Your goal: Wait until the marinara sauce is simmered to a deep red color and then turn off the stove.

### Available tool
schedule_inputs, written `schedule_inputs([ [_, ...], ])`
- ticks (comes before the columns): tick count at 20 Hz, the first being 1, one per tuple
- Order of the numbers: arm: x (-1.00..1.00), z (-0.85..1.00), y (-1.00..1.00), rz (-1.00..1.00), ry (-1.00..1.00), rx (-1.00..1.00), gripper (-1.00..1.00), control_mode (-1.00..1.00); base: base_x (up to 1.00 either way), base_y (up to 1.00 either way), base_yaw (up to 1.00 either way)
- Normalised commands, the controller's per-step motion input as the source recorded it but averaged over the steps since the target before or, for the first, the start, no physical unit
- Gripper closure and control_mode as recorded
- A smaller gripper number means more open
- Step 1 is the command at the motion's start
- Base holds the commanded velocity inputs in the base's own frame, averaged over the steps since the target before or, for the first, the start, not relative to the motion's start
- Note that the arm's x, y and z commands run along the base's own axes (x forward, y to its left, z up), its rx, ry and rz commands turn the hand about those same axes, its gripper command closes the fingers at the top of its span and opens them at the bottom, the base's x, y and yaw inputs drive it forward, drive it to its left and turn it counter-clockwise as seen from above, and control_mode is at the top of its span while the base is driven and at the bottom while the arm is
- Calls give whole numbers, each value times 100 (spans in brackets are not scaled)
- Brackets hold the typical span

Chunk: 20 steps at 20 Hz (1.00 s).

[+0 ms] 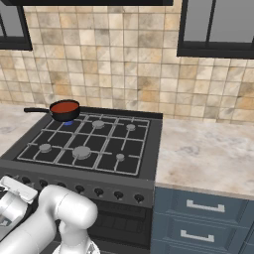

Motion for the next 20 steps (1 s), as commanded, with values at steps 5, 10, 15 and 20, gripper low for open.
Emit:
schedule_inputs([
  [5,0,0,0,0,0,0,-100,-100,0,0,0],
  [10,0,0,0,0,0,0,-100,-100,0,0,0],
  [15,0,0,0,0,0,0,-100,-100,0,0,0],
  [20,0,0,0,0,0,0,-100,-100,0,0,0],
])
